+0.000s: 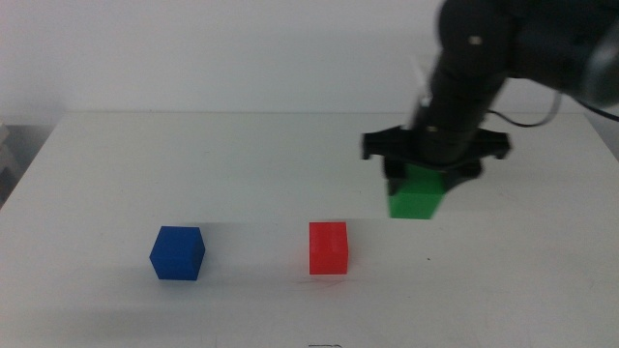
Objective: Stack red cubes first, then green, then blue cubes in a specific spot.
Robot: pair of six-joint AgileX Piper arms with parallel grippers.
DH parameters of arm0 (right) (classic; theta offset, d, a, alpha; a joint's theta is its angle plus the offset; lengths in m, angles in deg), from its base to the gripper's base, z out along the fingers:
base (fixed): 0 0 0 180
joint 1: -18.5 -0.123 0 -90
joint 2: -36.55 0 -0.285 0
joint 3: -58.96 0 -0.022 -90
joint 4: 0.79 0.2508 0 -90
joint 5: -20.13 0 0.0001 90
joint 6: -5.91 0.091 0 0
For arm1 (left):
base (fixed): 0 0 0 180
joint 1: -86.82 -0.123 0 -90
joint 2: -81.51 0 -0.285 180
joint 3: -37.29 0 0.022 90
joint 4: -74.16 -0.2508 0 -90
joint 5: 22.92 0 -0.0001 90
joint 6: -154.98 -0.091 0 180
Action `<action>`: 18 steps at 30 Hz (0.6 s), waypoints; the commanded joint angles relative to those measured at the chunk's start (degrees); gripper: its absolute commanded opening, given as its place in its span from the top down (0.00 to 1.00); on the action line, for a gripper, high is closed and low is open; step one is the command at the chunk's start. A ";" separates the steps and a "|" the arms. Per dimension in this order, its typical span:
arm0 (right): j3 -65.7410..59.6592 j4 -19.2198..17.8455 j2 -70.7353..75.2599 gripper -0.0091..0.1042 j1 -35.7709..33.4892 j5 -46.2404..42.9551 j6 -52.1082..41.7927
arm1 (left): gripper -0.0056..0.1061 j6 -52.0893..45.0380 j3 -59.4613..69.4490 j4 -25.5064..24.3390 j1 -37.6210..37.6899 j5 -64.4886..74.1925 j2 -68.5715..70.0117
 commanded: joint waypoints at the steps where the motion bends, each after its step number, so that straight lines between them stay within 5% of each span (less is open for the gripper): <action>1: 5.18 -1.89 0.13 0.93 -1.83 1.42 1.44 | 0.96 0.05 -0.15 0.43 0.12 -4.80 1.16; 18: 15.86 0.47 -10.93 0.93 -7.66 4.72 3.33 | 0.96 0.05 -0.15 0.43 0.12 -4.80 1.16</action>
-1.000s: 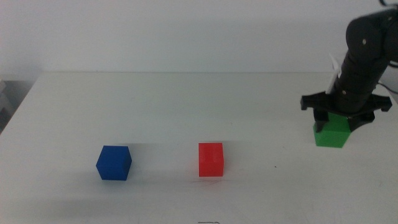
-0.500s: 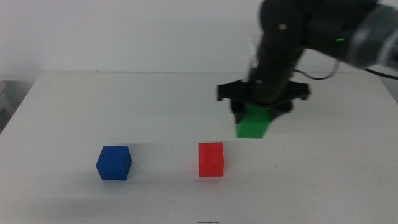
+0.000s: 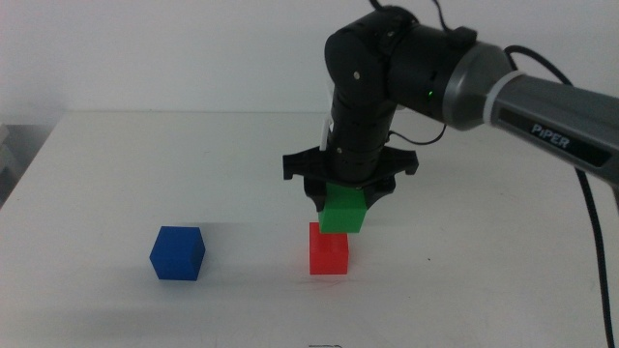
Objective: Stack red cubes first, then green, then blue cubes in a specific spot.
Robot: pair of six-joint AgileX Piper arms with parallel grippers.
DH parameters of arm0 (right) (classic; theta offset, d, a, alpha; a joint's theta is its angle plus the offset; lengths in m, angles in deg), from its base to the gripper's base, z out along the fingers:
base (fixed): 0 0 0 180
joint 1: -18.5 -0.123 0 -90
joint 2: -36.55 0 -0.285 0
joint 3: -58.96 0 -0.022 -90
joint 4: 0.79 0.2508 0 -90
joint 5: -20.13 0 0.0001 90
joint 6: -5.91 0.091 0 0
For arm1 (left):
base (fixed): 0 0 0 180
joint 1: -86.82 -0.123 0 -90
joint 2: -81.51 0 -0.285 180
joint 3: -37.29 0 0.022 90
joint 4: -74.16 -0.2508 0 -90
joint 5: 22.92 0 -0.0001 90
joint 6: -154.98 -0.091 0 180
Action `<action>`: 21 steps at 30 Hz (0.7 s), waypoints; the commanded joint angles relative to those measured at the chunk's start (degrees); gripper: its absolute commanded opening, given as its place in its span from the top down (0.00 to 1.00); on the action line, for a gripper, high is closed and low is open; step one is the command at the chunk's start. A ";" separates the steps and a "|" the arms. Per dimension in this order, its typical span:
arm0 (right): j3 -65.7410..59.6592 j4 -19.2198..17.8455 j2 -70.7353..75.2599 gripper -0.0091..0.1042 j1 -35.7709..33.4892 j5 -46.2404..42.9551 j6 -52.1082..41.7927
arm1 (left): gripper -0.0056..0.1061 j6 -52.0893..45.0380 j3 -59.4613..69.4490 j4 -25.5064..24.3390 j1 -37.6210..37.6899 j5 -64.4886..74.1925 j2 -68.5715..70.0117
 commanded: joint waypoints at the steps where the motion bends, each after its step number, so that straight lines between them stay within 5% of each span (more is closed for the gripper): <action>1: 1.94 -0.48 2.91 0.93 -0.24 3.89 0.01 | 0.96 0.05 -0.15 0.43 0.12 -4.80 1.16; 21: 2.00 -0.48 0.82 0.93 -1.88 1.39 0.55 | 0.96 0.05 -0.15 0.43 0.12 -4.80 1.16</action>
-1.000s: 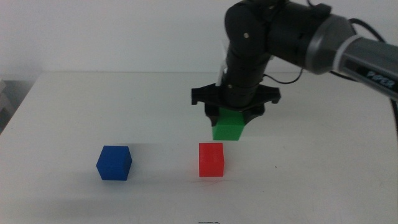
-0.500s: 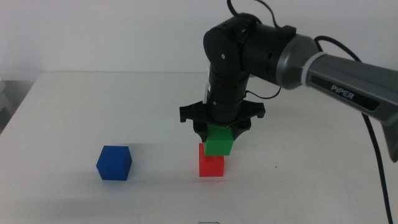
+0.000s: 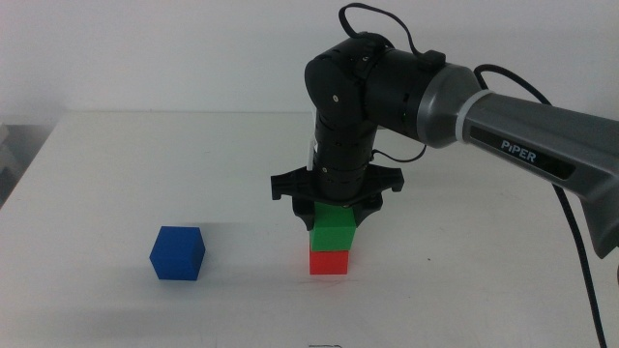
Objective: Stack red cubes first, then green, then blue cubes in a specific spot.
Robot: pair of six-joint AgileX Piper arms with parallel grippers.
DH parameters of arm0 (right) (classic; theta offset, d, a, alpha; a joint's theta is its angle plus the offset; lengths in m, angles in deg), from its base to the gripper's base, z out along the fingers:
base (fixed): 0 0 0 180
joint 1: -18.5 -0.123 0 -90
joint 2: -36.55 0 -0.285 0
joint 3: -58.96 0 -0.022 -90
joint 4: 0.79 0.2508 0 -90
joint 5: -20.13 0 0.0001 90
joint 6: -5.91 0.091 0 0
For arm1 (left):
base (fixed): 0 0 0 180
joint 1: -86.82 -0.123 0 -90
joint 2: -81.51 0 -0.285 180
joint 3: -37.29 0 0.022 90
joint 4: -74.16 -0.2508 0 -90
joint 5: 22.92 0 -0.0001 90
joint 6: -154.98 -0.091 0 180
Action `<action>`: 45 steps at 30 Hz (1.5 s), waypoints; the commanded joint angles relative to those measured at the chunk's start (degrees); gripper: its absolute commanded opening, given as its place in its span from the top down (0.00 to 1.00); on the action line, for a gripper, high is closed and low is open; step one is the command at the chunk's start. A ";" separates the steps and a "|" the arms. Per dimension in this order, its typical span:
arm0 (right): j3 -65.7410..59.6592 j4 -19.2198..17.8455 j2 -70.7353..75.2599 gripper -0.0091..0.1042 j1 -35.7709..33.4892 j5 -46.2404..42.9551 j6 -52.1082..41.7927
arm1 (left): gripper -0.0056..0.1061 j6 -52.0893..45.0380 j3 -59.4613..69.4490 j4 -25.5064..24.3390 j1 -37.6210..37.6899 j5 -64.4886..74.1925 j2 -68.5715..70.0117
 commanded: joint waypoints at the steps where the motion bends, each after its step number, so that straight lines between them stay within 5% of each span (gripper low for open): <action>1: 1.97 -1.43 3.46 0.93 -0.15 1.05 0.12 | 0.96 0.05 -0.15 0.43 0.12 -4.80 1.13; 20: 1.97 -1.27 1.66 0.89 -0.21 -1.13 1.37 | 0.96 0.05 -0.15 0.43 0.12 -4.80 1.13; 24: 1.97 -1.27 1.66 0.77 -0.21 -1.70 1.37 | 0.96 0.05 -0.15 0.43 0.12 -4.80 1.13; 26: 1.97 -1.13 1.66 0.60 -0.21 -2.61 1.13 | 0.96 0.05 -0.15 0.43 0.12 -4.80 1.13; 34: 1.97 -0.29 1.75 0.24 -0.15 -4.36 0.43 | 0.96 0.05 -0.15 0.43 0.12 -4.80 1.13; 45: 1.60 -2.64 13.28 0.16 1.15 -2.07 -9.23 | 0.96 0.05 -0.15 0.43 0.12 -4.80 1.13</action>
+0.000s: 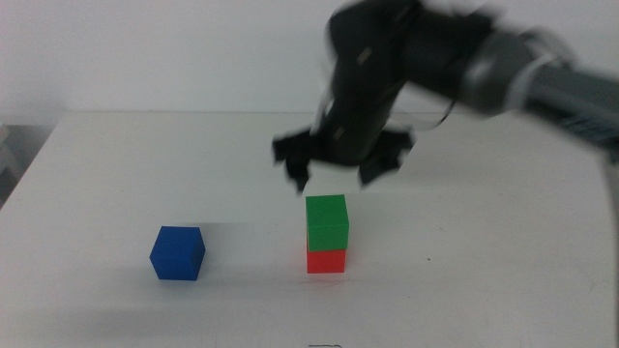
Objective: Stack red cubes first, then green, then blue cubes in a specific spot.
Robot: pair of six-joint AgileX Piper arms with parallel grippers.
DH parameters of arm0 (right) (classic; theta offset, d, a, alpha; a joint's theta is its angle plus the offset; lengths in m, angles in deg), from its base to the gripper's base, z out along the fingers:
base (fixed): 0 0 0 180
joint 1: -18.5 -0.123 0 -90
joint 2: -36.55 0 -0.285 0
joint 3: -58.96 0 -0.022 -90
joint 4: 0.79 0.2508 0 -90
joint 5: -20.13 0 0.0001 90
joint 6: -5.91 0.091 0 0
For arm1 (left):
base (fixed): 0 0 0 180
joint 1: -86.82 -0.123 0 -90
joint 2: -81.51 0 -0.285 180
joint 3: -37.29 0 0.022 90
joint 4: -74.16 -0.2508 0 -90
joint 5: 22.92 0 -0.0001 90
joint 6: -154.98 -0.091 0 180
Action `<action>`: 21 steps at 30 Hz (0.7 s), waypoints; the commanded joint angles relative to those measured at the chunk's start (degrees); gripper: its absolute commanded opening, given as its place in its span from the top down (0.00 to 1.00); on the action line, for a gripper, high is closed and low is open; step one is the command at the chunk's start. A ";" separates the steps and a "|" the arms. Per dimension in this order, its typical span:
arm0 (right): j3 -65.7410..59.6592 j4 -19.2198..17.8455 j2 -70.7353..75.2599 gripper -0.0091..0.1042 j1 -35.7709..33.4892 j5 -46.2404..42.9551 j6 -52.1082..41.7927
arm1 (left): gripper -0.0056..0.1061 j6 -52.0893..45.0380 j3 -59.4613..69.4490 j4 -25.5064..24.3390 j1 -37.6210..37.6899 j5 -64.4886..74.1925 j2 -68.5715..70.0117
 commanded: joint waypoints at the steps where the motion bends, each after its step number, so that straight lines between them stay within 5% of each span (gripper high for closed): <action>1: 0.80 -3.24 9.25 0.16 0.94 -0.09 -5.14 | 0.96 0.05 -0.15 0.43 0.12 -4.80 1.13; 7: -10.07 -0.40 24.03 0.16 4.86 -5.63 -20.47 | 0.96 0.05 -0.15 0.43 0.12 -4.80 1.13; 15: -34.75 16.50 48.53 0.16 9.89 -24.23 -47.63 | 0.96 0.05 -0.15 0.43 0.12 -4.80 1.13; 21: -45.92 22.90 62.66 0.16 10.01 -28.16 -57.99 | 0.96 0.05 -0.15 0.43 0.12 -4.80 1.13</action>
